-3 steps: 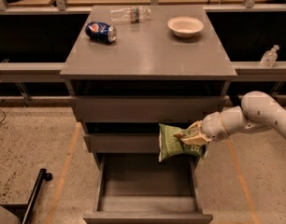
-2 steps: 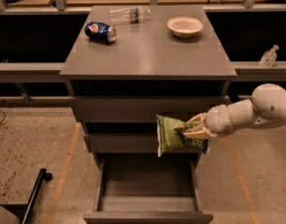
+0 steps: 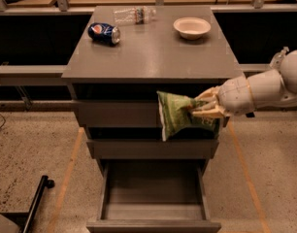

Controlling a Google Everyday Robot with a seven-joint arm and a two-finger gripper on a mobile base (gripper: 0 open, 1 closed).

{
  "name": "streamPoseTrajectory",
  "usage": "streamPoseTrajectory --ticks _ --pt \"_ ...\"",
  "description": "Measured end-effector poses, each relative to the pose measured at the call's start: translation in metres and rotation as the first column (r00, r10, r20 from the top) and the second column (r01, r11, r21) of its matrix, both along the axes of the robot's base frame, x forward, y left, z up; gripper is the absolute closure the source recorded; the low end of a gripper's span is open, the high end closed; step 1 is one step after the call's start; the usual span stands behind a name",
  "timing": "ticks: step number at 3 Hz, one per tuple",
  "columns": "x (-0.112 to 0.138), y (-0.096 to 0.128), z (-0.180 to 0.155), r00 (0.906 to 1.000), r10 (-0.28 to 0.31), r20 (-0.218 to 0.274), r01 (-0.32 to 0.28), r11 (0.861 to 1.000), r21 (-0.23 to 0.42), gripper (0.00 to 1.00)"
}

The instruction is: Pick green jalapeno chip bag from bottom drawer and place on counter

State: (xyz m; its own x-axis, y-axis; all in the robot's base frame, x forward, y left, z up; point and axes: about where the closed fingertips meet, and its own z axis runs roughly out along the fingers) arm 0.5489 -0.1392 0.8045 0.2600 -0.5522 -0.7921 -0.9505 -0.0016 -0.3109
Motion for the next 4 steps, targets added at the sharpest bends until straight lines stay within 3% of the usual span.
streamPoseTrajectory --ticks 1,2,3,4 --pt "0.024 0.001 0.072 0.9935 -0.015 0.113 0.014 1.0 0.014 1.0" --pt "0.024 0.001 0.072 0.9935 -0.015 0.113 0.014 1.0 0.014 1.0" --pt "0.033 0.015 0.074 0.9893 -0.022 0.144 0.017 0.999 0.037 1.0" --pt "0.061 0.034 0.087 0.9758 -0.03 0.216 0.019 0.999 0.051 1.0"
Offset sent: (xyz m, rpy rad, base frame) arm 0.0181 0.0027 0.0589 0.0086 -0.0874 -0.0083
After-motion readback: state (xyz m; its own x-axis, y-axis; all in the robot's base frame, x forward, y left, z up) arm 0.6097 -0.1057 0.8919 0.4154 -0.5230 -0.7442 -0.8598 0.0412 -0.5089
